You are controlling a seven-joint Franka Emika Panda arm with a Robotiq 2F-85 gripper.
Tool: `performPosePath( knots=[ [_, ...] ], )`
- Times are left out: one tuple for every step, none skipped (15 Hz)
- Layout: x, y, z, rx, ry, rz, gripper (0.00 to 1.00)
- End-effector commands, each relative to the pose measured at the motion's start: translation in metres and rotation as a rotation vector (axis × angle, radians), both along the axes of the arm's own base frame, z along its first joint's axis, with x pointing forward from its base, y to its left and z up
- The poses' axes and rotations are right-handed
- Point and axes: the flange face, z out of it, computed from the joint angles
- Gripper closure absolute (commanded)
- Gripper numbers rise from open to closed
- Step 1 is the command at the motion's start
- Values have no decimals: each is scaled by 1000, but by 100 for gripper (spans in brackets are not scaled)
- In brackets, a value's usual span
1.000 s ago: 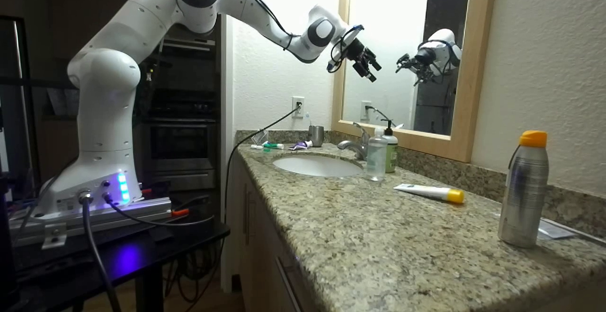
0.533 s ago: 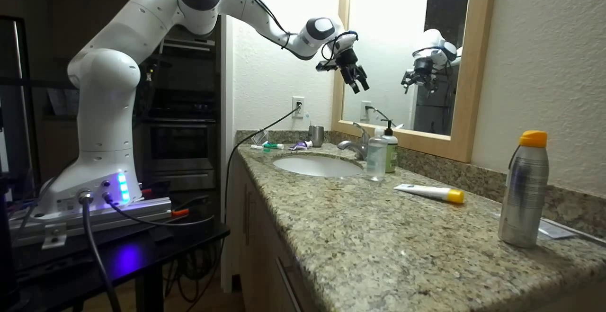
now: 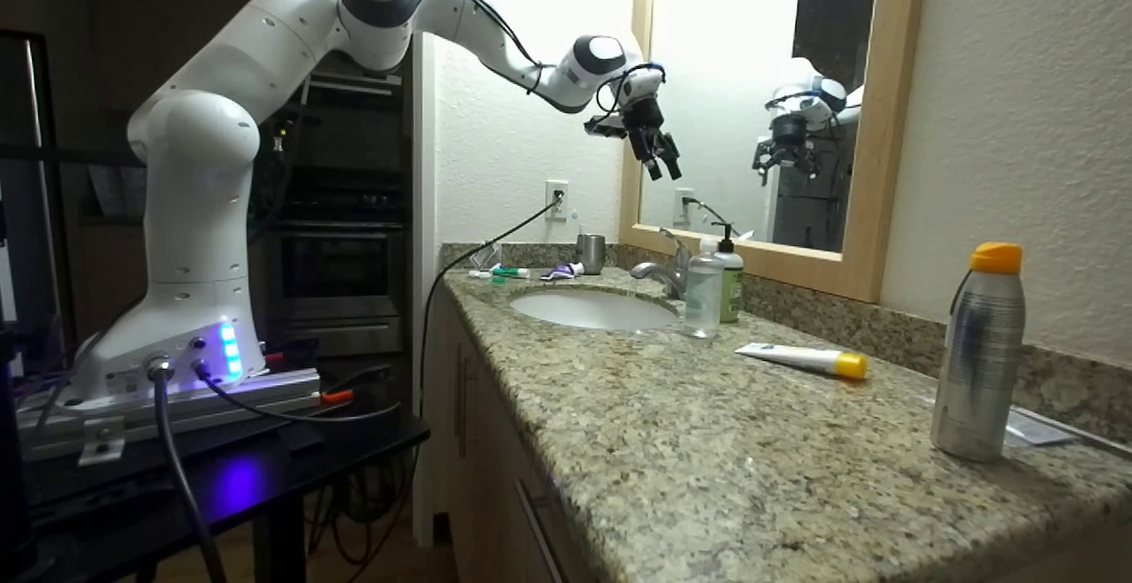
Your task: Close the tap
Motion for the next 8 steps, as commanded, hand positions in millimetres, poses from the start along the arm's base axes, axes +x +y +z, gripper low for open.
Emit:
performPosePath(
  knots=[
    [21,11,-55,-25,84,-17,0],
    [23,14,-72,-16,112,-9,0],
    [29,16,-89,-23,109,-1,0],
    [32,11,-101,-15,123,1,0],
    [36,11,-111,-17,129,2,0],
    [40,12,-119,4,125,13,0],
    [44,10,-119,5,105,18,0],
    [47,10,-116,18,89,31,0]
  ],
)
